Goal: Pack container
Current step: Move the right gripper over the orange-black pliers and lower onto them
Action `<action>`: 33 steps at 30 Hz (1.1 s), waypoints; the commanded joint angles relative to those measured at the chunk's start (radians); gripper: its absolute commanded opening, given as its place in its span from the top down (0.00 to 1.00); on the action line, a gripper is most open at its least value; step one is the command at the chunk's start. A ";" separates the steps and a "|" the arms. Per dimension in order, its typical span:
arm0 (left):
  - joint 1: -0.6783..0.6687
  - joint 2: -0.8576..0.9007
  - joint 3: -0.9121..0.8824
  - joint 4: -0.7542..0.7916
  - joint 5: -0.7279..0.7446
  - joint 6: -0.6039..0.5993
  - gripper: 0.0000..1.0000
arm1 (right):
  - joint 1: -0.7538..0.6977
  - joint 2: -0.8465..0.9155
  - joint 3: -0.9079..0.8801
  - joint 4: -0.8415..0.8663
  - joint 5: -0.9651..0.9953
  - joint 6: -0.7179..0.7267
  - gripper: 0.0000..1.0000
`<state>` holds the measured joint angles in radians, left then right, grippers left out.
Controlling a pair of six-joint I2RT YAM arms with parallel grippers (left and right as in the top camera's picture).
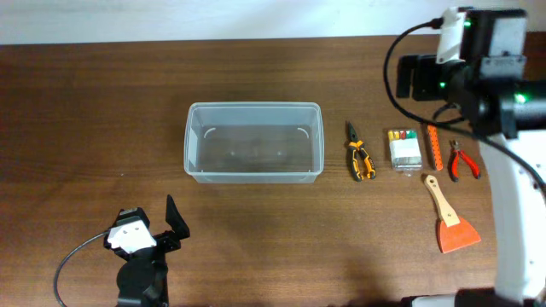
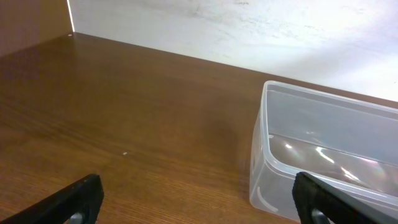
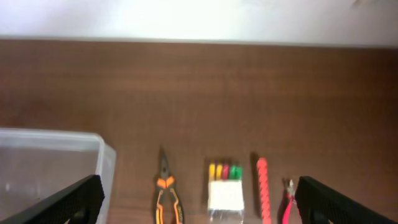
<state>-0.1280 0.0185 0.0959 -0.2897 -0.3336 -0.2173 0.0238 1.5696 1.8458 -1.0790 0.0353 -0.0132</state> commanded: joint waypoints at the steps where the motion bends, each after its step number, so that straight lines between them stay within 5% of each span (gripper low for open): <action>1: -0.003 -0.006 -0.003 -0.002 -0.003 0.009 0.01 | -0.002 0.058 0.016 -0.042 -0.028 -0.018 0.13; 5: -0.003 -0.006 -0.003 -0.002 -0.003 0.009 0.01 | 0.017 0.102 -0.033 -0.066 -0.024 -0.053 0.22; 19: -0.003 -0.006 -0.003 -0.002 -0.003 0.009 0.01 | 0.084 0.126 -0.451 0.175 -0.002 -0.061 0.25; 25: -0.003 -0.006 -0.003 -0.002 -0.003 0.009 0.01 | 0.084 0.127 -0.535 0.245 -0.001 -0.062 0.57; 33: -0.003 -0.006 -0.003 -0.002 -0.003 0.009 0.01 | 0.084 0.159 -0.582 0.309 0.005 -0.171 0.62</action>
<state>-0.1280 0.0185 0.0959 -0.2897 -0.3336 -0.2173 0.1020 1.6924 1.2789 -0.7757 0.0265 -0.1089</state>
